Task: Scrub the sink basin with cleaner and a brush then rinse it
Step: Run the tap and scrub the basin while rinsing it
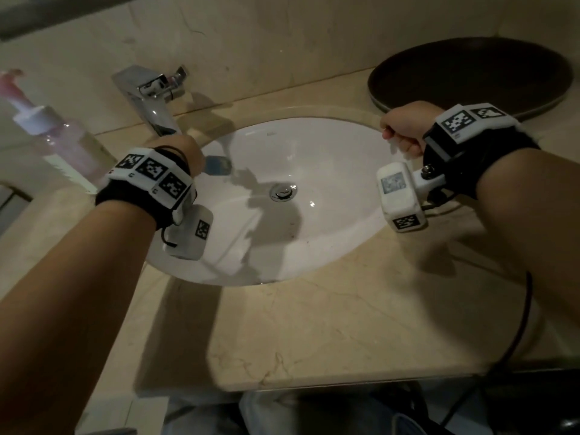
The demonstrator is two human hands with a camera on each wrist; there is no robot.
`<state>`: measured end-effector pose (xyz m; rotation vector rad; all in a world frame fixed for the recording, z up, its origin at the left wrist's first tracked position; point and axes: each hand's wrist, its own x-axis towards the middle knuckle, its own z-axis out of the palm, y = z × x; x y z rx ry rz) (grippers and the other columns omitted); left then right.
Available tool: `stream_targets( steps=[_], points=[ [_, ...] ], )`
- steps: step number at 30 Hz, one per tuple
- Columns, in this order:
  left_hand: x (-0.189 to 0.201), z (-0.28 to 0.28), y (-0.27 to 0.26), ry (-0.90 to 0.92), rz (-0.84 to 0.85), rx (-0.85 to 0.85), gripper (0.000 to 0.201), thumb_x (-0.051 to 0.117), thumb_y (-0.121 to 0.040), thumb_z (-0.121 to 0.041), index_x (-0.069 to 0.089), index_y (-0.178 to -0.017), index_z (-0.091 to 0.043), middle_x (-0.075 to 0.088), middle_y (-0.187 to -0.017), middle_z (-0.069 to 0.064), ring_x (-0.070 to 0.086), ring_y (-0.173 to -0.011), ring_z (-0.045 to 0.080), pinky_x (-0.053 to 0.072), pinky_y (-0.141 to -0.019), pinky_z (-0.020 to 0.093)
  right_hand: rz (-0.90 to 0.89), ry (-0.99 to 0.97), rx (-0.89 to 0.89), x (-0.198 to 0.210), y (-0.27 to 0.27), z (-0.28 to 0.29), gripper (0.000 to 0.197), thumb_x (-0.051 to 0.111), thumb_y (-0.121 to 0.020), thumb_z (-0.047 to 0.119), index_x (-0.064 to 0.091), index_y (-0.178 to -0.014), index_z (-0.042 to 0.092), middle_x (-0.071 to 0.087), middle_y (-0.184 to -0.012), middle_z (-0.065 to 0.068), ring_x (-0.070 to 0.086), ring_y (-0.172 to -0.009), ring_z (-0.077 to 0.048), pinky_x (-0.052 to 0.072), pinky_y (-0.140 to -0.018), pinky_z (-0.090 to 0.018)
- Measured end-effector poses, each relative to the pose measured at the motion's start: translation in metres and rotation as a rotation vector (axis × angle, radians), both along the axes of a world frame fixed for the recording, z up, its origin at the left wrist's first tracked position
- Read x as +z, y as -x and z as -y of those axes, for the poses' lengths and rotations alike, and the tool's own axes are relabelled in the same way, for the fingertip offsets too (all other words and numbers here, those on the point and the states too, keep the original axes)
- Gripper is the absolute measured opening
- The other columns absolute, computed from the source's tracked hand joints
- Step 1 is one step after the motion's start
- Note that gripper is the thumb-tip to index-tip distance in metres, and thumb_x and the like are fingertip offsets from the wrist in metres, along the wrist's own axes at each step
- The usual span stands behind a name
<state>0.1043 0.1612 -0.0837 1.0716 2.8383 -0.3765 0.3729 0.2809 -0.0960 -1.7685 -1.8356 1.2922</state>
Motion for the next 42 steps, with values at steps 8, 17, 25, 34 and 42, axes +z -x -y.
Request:
stream_targets(
  steps=[8, 17, 25, 34, 42],
  points=[
    [-0.050, -0.030, -0.056, -0.132, 0.596, -0.025, 0.032, 0.040, -0.101, -0.015, 0.057, -0.076, -0.006, 0.057, -0.047, 0.000, 0.038, -0.018, -0.001, 0.030, -0.028, 0.009, -0.037, 0.007, 0.004, -0.003, -0.001, -0.005, 0.030, 0.041, -0.095, 0.021, 0.043, -0.065, 0.015, 0.043, -0.047, 0.005, 0.034, -0.037, -0.008, 0.023, -0.026, -0.013],
    [-0.115, -0.051, -0.062, -0.014, 0.424, -0.112, 0.037, 0.045, -0.096, -0.012, 0.053, -0.128, 0.004, 0.059, -0.127, 0.021, 0.059, -0.115, 0.036, 0.056, -0.076, 0.031, 0.022, -0.016, 0.002, -0.002, 0.001, -0.005, 0.028, 0.040, -0.095, 0.022, 0.041, -0.068, 0.016, 0.040, -0.059, 0.004, 0.032, -0.047, -0.010, 0.026, -0.039, -0.019],
    [-0.099, -0.046, -0.055, -0.111, 0.535, -0.064, 0.021, 0.038, -0.099, -0.008, 0.059, -0.095, -0.007, 0.052, -0.076, 0.007, 0.055, -0.059, 0.018, 0.043, -0.043, 0.013, 0.021, -0.037, 0.005, -0.001, 0.001, -0.003, 0.030, 0.039, -0.096, 0.020, 0.042, -0.067, 0.015, 0.039, -0.059, 0.003, 0.032, -0.048, -0.010, 0.026, -0.044, -0.022],
    [-0.084, -0.039, -0.038, -0.091, 0.459, -0.097, 0.027, 0.043, -0.097, -0.007, 0.062, -0.114, 0.003, 0.061, -0.121, 0.020, 0.043, -0.052, 0.016, 0.034, -0.050, 0.017, 0.062, -0.045, 0.033, 0.001, 0.001, -0.003, 0.035, 0.036, -0.098, 0.019, 0.041, -0.063, 0.013, 0.039, -0.058, 0.002, 0.032, -0.048, -0.013, 0.028, -0.043, -0.023],
    [-0.066, -0.045, -0.044, -0.102, 0.472, -0.138, 0.034, 0.041, -0.098, -0.007, 0.045, -0.065, -0.011, 0.047, -0.027, -0.005, 0.040, -0.017, -0.001, 0.028, -0.023, 0.006, 0.056, -0.048, 0.007, -0.001, 0.001, 0.001, 0.032, 0.039, -0.095, 0.020, 0.041, -0.063, 0.015, 0.039, -0.057, 0.004, 0.031, -0.045, -0.010, 0.024, -0.029, -0.015]
  ],
)
